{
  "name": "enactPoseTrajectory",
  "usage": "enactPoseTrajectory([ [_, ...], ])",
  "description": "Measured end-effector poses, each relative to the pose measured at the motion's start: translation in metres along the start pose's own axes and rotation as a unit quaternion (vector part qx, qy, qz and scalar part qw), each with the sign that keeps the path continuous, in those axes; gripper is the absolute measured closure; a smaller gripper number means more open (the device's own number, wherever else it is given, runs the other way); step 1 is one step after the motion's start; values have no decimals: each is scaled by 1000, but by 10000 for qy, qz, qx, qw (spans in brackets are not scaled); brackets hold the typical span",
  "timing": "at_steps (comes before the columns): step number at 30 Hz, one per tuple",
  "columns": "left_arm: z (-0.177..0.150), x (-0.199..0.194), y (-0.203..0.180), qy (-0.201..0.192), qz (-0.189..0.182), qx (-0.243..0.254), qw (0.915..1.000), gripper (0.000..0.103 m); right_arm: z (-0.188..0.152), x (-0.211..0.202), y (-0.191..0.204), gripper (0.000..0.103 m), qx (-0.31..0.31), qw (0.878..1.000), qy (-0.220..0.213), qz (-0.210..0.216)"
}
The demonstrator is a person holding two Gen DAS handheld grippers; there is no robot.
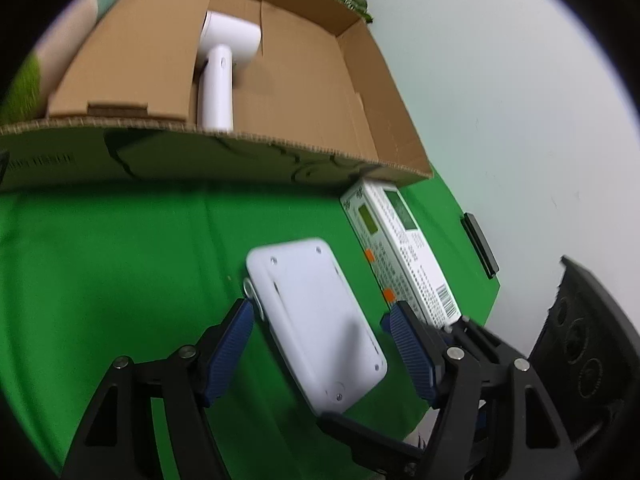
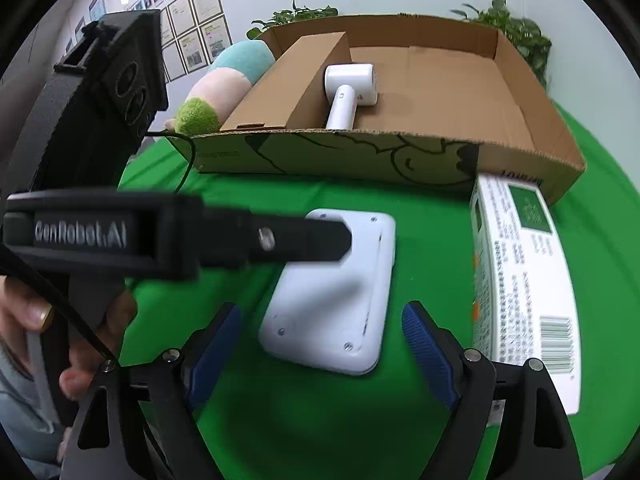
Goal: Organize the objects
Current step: 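Grasp the white rounded device with the left tool and lift it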
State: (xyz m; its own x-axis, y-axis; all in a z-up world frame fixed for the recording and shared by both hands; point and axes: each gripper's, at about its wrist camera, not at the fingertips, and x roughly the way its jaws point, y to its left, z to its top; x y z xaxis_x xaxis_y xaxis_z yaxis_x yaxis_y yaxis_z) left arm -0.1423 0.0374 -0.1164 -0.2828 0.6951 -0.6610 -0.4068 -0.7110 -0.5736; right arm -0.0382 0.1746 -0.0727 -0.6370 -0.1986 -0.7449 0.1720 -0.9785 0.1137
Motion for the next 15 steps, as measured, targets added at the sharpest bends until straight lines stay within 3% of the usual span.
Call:
enactPoseTrajectory([
  [1,-1,2,2,49,-38,-87,9999,41,0,1,1,24,-39,10000,-3,-21],
  [3,0,6,6,91,-36,-192,9998,46,0,5,2,38,-51,9999,58,-68],
  [5,-2,9,7,177,36,-216,9996,51,-2,8,3,38,-37,9999,81,-130],
  [11,-4,11,9,151,45,-264,9995,52,-2,9,3,39,17,9998,73,-174],
  [15,-3,11,9,167,140,-242,9995,62,-3,8,5,39,52,9997,67,-211],
])
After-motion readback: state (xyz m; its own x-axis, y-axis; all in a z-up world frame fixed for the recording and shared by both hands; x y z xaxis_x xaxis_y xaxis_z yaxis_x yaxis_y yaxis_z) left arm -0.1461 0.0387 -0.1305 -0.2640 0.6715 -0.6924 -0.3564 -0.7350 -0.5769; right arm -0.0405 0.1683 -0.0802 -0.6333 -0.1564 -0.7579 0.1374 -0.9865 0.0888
